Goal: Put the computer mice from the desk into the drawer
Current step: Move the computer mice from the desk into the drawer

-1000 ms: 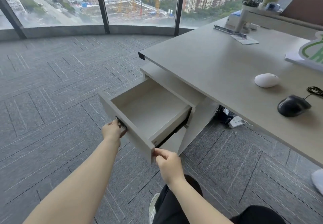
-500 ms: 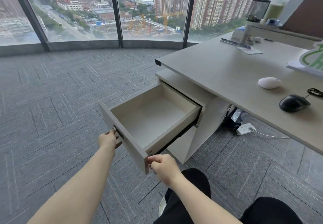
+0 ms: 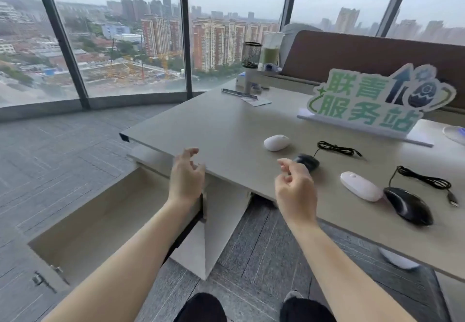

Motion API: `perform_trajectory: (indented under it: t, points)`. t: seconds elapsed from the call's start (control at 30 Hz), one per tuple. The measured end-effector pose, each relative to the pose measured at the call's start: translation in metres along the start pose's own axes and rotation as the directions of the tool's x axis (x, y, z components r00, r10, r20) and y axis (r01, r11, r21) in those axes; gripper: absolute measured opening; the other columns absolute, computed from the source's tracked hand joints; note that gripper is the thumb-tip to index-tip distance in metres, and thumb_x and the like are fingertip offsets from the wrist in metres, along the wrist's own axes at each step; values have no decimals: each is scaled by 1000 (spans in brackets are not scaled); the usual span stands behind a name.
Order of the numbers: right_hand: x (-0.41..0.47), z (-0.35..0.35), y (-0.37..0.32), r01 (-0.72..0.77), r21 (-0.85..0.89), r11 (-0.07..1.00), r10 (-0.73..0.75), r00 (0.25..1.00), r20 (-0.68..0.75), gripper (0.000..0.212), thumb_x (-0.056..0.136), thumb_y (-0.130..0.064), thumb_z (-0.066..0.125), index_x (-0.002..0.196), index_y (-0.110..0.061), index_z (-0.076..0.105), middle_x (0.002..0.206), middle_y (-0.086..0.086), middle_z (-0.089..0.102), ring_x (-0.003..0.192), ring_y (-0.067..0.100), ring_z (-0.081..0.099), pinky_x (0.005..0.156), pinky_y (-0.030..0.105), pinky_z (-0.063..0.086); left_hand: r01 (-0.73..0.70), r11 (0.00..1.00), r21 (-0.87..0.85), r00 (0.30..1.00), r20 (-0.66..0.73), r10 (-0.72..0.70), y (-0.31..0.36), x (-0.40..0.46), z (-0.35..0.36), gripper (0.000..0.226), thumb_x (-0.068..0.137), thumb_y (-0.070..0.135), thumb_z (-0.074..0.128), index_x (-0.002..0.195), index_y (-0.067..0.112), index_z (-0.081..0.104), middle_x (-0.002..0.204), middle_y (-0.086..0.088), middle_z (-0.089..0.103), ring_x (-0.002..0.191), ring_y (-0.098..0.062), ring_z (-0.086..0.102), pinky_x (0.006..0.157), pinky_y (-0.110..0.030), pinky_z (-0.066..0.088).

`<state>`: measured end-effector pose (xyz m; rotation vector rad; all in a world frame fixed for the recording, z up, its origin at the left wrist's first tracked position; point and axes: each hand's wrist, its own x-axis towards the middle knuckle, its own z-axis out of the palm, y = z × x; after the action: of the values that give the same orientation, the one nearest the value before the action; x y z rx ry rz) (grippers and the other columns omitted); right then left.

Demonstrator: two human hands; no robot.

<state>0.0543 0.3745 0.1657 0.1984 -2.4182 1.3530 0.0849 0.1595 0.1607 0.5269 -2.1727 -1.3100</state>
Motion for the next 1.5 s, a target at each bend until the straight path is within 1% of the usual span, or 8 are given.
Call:
perform_trajectory:
  t: [0.1,0.2,0.37,0.5,0.63,1.03,1.3,1.5]
  points:
    - [58,-18,33,-57,-264,963,47,998,-43,46,88,-19,54,133,-27,57,129,6,53,115,30,45,93,36,40,-47,997,61,973,229,32,35,29,79,44,91,23,54,135,17,49,136,-9,49,113,-21,53,93,-30,41]
    - [84,-13,46,-53,-467,883,125,984,125,54,91,-38,49,144,-36,42,151,10,35,124,40,39,107,45,35,-85,985,148,943,332,31,48,49,127,50,90,27,55,139,19,46,140,-10,46,119,-26,53,89,-26,37]
    - [113,-3,70,-95,-548,831,263,935,237,55,89,-60,43,140,-39,44,158,9,26,130,42,39,111,44,28,-144,959,243,900,436,25,51,85,201,56,90,29,52,144,22,41,149,-11,40,134,-31,42,109,-39,37]
    - [115,-1,76,-30,-544,839,186,954,235,38,85,-44,55,118,-27,50,135,8,44,111,39,51,97,42,38,-230,908,349,892,450,53,46,99,235,57,87,40,56,141,29,43,151,-8,40,136,-33,37,108,-41,35]
    - [111,-10,84,10,-558,830,126,971,204,41,83,-15,52,122,-25,51,134,9,44,101,39,51,90,41,40,-291,856,428,926,350,140,47,96,238,42,86,42,57,123,24,51,126,-13,56,118,-36,49,93,-41,41]
    - [68,3,-41,279,29,960,-281,952,124,49,86,-19,56,134,-30,53,143,-1,44,120,23,44,96,27,35,-3,1000,-29,978,-206,-3,23,52,50,44,79,32,61,117,17,44,112,-1,54,98,-24,55,77,-35,44]
    - [0,96,-113,265,290,919,-358,871,338,49,82,-22,53,130,-32,54,133,-1,51,120,20,49,104,36,44,256,961,109,904,-379,-198,-70,28,-104,47,83,43,58,121,21,42,120,-10,54,96,-28,58,74,-40,47]
    - [-39,199,-88,95,186,978,-192,763,618,48,85,-19,54,133,-26,55,136,0,49,122,25,48,104,39,44,541,790,289,830,-333,-447,-162,22,-129,51,87,39,54,130,17,41,126,-19,47,94,-37,59,79,-38,44]
